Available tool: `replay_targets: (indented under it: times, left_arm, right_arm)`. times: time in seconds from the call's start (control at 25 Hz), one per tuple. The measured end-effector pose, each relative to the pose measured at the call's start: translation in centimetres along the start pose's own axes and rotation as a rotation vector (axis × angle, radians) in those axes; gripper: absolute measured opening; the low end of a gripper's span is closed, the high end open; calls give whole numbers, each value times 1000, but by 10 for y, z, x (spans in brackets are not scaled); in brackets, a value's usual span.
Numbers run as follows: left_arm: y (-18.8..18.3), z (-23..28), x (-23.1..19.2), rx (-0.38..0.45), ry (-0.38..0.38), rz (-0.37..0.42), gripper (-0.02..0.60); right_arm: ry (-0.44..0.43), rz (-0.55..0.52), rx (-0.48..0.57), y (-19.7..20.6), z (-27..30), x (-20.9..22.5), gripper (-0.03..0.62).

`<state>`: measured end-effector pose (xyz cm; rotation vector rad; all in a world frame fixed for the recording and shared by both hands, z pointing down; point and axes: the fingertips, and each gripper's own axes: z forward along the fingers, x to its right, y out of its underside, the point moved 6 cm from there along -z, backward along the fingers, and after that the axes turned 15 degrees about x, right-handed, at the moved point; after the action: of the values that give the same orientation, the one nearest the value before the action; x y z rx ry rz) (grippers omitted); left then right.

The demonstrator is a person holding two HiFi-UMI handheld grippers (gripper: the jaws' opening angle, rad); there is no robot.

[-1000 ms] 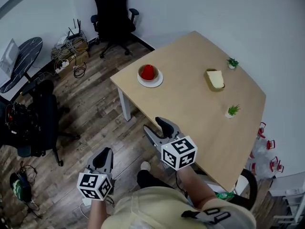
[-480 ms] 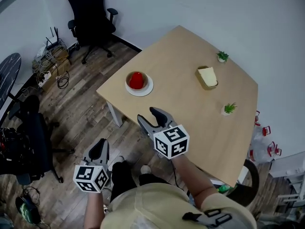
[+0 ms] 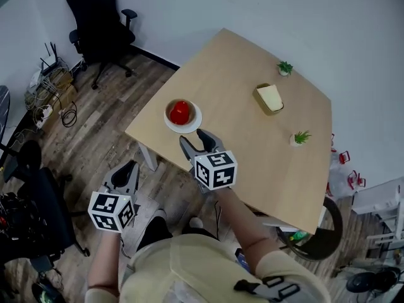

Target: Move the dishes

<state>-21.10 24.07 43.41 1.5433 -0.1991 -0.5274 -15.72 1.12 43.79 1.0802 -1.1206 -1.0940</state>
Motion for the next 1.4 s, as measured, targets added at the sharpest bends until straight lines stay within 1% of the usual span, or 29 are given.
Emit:
replay_targets:
  times: [0.12, 0.24, 0.56, 0.72, 0.84, 1.0, 1.12, 1.28, 1.36, 1.4]
  left_arm:
    - [-4, 19, -14, -2, 28, 22, 18]
    - [-2, 40, -23, 17, 38, 44, 18]
    - [6, 86, -36, 19, 62, 49, 18]
    - [8, 108, -43, 14, 68, 47, 18]
    - [10, 123, -50, 2, 63, 49, 18]
    - [18, 141, -63, -36, 38, 9, 18]
    - [21, 154, -69, -52, 35, 22, 18]
    - [20, 161, -74, -43, 43, 28, 18]
    - [21, 162, -77, -44, 47, 31, 18]
    - [22, 162, -77, -45, 50, 34, 18]
  right_arm:
    - [51, -11, -2, 5, 21, 8, 238]
    - [89, -27, -27, 7, 43, 18, 239]
    - [137, -45, -78, 19, 85, 32, 249]
    - [143, -27, -118, 26, 99, 38, 275]
    - [153, -28, -134, 28, 108, 41, 282]
    - [162, -48, -139, 31, 117, 43, 287]
    - [160, -72, -159, 33, 124, 43, 290]
    - [168, -74, -173, 36, 127, 45, 290]
    - [172, -78, -193, 38, 127, 47, 282]
    - [173, -80, -202, 39, 127, 48, 247]
